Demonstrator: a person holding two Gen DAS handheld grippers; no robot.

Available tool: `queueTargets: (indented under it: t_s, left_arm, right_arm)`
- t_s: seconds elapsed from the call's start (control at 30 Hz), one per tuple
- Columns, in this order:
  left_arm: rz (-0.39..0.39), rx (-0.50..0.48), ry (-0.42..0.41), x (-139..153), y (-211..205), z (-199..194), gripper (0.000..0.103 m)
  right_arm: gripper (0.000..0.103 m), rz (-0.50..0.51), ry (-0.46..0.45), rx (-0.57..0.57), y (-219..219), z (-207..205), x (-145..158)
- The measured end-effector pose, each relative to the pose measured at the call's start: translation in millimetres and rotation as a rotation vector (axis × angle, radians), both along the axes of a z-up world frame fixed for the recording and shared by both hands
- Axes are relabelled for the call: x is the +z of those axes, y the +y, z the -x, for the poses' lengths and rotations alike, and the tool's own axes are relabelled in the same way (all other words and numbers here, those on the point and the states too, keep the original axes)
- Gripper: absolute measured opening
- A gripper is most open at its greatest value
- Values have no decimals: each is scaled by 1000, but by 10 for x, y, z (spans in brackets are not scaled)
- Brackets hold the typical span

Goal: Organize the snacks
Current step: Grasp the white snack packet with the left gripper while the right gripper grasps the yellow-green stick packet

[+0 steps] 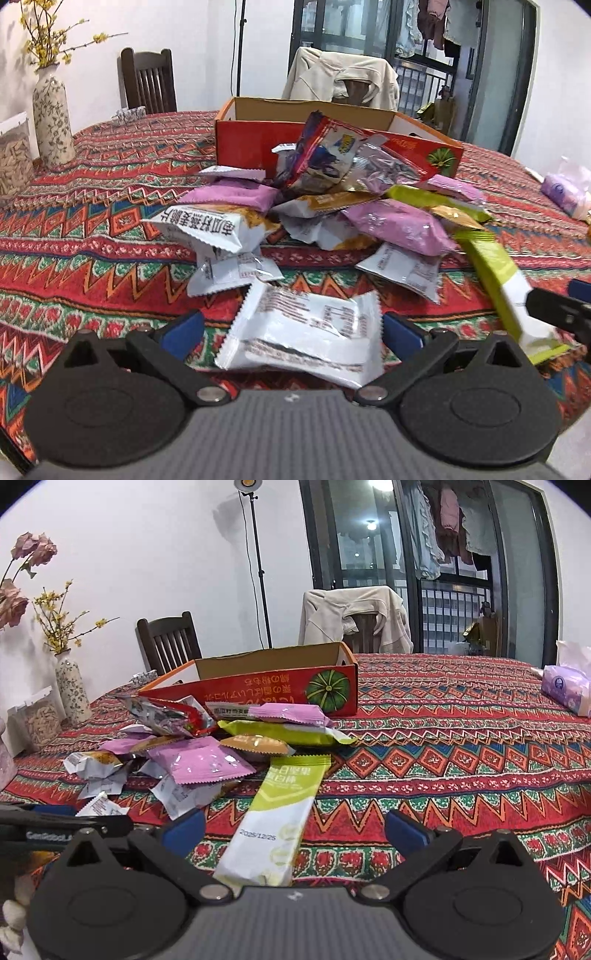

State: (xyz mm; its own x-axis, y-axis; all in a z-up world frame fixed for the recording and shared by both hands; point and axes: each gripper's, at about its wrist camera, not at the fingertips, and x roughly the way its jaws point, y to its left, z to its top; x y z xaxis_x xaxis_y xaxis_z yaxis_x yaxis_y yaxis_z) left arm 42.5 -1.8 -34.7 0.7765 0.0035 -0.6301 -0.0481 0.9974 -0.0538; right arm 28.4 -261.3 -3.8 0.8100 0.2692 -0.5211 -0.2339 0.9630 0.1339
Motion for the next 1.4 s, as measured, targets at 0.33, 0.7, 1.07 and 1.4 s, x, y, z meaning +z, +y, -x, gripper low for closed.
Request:
queueTargets:
  t_s: [0.33, 0.7, 1.07, 1.4]
  left_arm:
    - [-55, 34, 35, 2, -34, -55, 103]
    - [-47, 26, -8, 23, -66, 27, 79]
    - [35, -31, -64, 84, -6, 197, 58]
    - [29, -52, -152, 232, -58, 300, 58]
  right_arm:
    - [103, -2, 29, 3, 9, -46, -59]
    - [103, 4, 35, -4, 19, -44, -69]
    - [103, 39, 31, -2, 85, -51, -35]
    - [84, 98, 41, -27, 213, -238, -14]
